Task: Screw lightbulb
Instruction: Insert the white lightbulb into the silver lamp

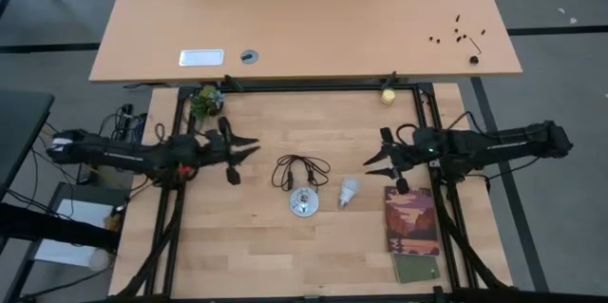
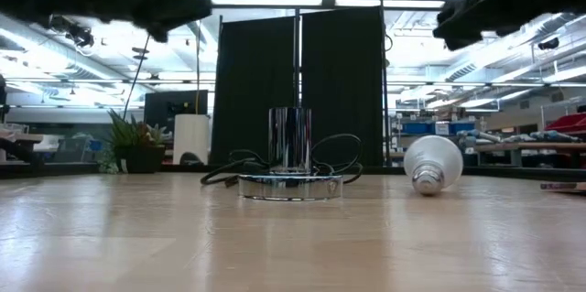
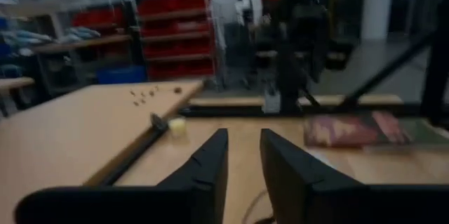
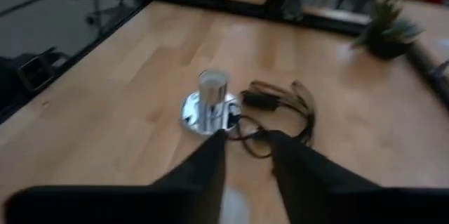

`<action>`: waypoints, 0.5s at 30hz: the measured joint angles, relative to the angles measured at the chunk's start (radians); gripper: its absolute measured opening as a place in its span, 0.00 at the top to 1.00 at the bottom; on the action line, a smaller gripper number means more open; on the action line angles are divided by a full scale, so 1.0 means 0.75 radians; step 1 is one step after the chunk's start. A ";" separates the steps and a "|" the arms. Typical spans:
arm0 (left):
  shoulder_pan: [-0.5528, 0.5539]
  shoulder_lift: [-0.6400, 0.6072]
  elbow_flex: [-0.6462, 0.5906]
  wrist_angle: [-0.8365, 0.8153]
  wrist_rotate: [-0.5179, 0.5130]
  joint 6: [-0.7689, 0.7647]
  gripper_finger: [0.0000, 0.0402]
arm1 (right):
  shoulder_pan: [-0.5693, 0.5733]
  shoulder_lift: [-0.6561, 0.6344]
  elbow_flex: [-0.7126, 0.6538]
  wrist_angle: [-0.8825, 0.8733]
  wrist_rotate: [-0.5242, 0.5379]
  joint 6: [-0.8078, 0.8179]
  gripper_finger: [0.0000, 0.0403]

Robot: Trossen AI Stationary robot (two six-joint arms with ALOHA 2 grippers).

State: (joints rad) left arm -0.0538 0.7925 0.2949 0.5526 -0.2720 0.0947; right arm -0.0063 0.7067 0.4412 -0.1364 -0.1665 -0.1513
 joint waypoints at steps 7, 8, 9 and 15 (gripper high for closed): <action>-0.189 0.314 0.237 -0.008 -0.040 -0.128 0.68 | -0.121 0.090 0.000 0.000 -0.193 -0.051 0.30; -0.224 0.355 0.265 -0.008 -0.064 -0.143 0.68 | -0.127 0.098 0.000 0.000 -0.193 -0.070 0.27; -0.258 0.396 0.288 -0.007 -0.092 -0.169 0.69 | -0.133 0.108 0.000 0.001 -0.194 -0.084 0.24; -0.480 0.637 0.378 -0.014 -0.413 -0.279 0.71 | -0.154 0.214 0.001 0.017 -0.296 -0.116 0.18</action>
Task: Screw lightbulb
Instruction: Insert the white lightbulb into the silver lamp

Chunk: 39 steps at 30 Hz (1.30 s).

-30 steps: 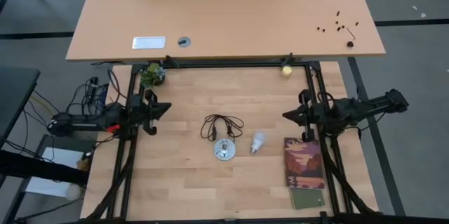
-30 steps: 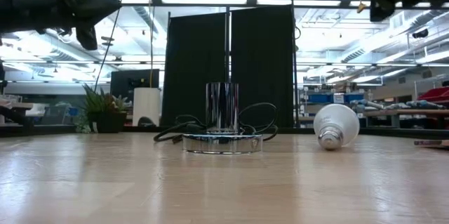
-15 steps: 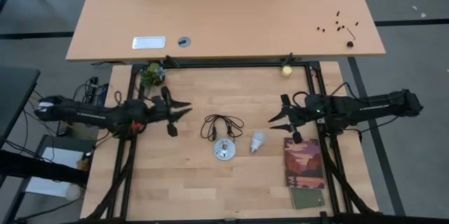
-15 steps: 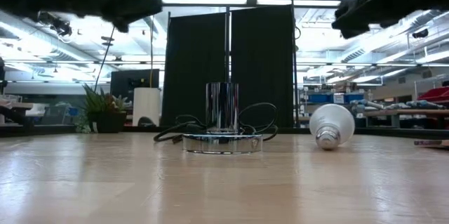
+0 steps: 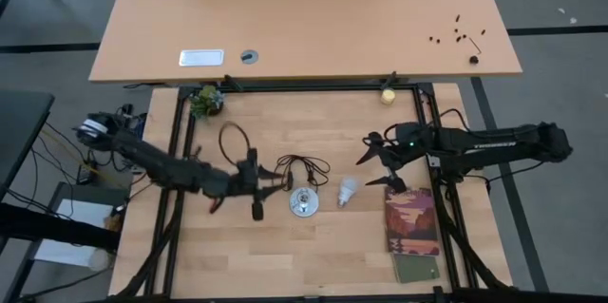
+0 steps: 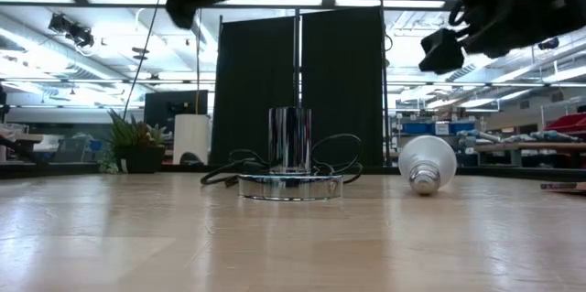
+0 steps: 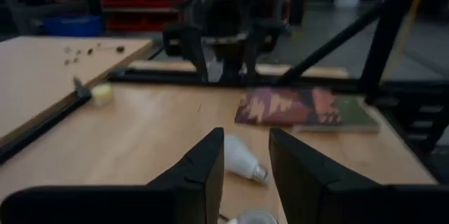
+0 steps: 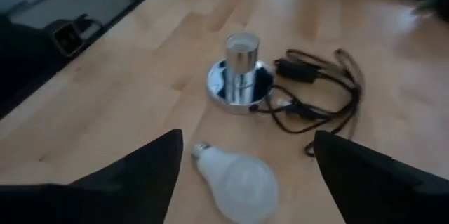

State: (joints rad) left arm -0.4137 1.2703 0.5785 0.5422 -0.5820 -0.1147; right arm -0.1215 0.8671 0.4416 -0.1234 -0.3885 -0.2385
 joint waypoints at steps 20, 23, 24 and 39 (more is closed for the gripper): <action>-0.324 0.271 0.096 0.003 -0.556 -0.374 0.75 | 0.140 0.549 0.298 -0.101 0.051 -0.247 0.13; -0.342 0.271 0.096 0.002 -0.559 -0.386 0.75 | 0.158 0.605 0.319 -0.121 0.051 -0.356 0.10; -0.349 0.271 0.096 0.001 -0.559 -0.387 0.75 | 0.162 0.620 0.319 -0.125 0.047 -0.393 0.09; -0.368 0.271 0.096 -0.139 -0.562 -0.500 0.75 | 0.100 0.869 0.319 -0.036 -0.061 -0.582 0.06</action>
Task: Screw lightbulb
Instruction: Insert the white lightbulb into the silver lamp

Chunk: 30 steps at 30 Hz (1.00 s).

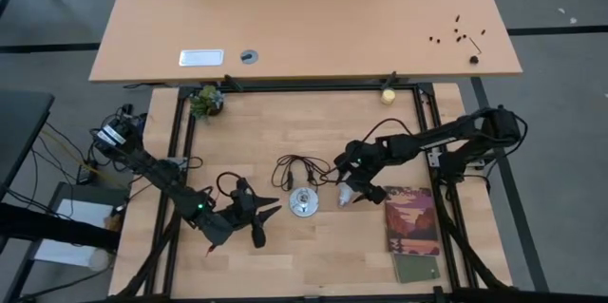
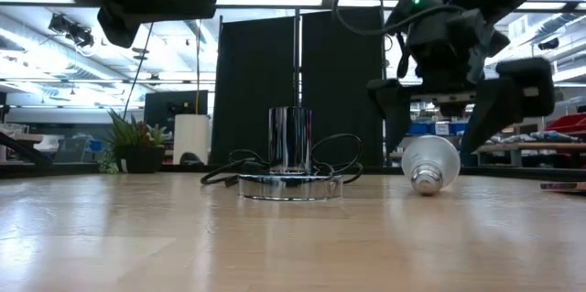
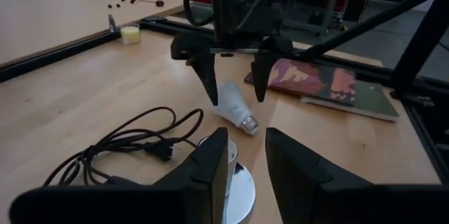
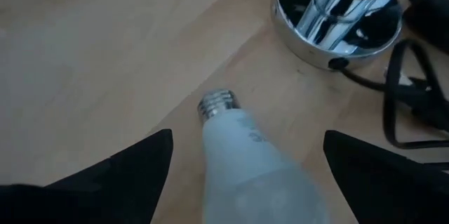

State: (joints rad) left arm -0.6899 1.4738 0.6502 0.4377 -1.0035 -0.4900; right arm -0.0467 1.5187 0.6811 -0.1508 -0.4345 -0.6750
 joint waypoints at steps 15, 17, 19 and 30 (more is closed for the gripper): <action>0.000 0.000 0.000 -0.096 0.050 -0.016 0.75 | -0.044 0.223 0.002 0.139 -0.074 0.036 0.09; 0.000 0.000 -0.001 -0.101 0.052 -0.019 0.75 | -0.046 0.232 0.002 0.168 -0.087 0.056 0.12; 0.000 0.000 -0.001 -0.100 0.059 -0.020 0.75 | -0.048 0.235 0.001 0.193 -0.092 0.100 0.16; 0.000 0.000 -0.001 -0.099 0.073 -0.026 0.75 | -0.056 0.225 0.001 0.183 -0.075 0.220 0.38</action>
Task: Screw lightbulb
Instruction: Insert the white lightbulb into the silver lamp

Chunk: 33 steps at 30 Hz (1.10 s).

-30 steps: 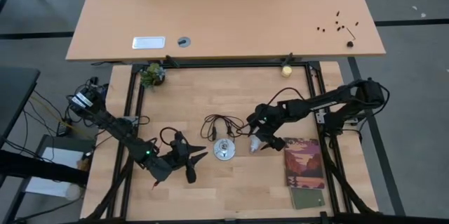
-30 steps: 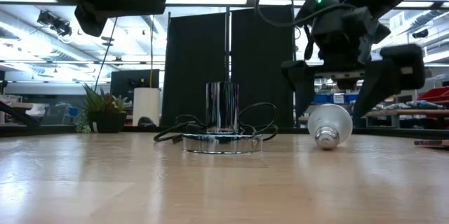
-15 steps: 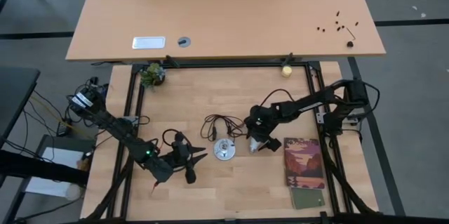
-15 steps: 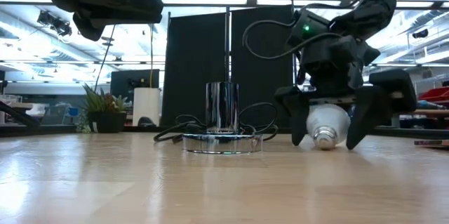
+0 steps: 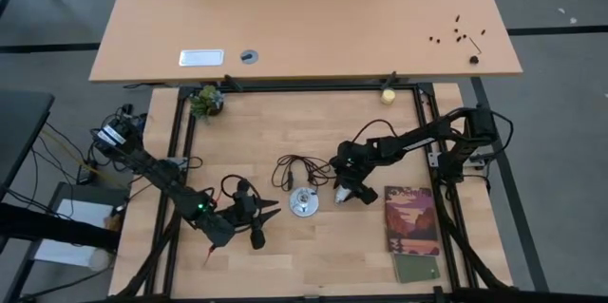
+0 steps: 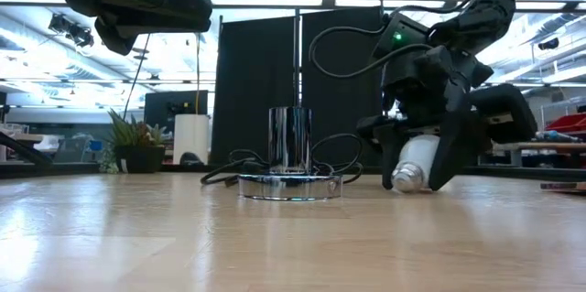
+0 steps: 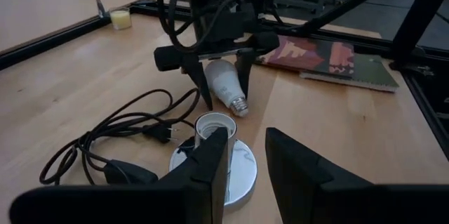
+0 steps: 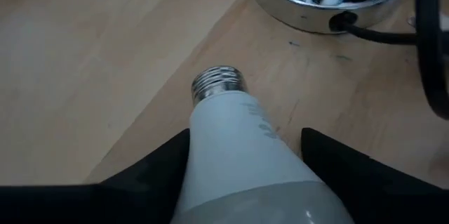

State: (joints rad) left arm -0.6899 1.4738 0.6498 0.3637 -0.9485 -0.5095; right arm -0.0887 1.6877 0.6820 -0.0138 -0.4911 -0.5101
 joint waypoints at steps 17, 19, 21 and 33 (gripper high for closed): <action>0.133 0.000 0.000 -0.027 0.112 -0.068 0.75 | 0.182 -0.090 0.522 -0.712 0.541 0.122 0.36; 0.133 0.000 0.000 -0.030 0.129 -0.070 0.75 | 0.174 -0.090 0.530 -0.726 0.543 0.123 0.37; 0.125 0.000 0.000 -0.031 0.142 -0.070 0.75 | 0.168 -0.090 0.531 -0.725 0.557 0.123 0.37; 0.135 0.015 0.000 -0.250 0.227 -0.349 0.75 | 0.214 -0.090 0.745 -0.713 0.596 0.207 0.34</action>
State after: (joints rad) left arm -0.5884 1.4849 0.6498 0.1761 -0.7779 -0.7709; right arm 0.0717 1.6203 1.2405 -0.5484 -0.0440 -0.3550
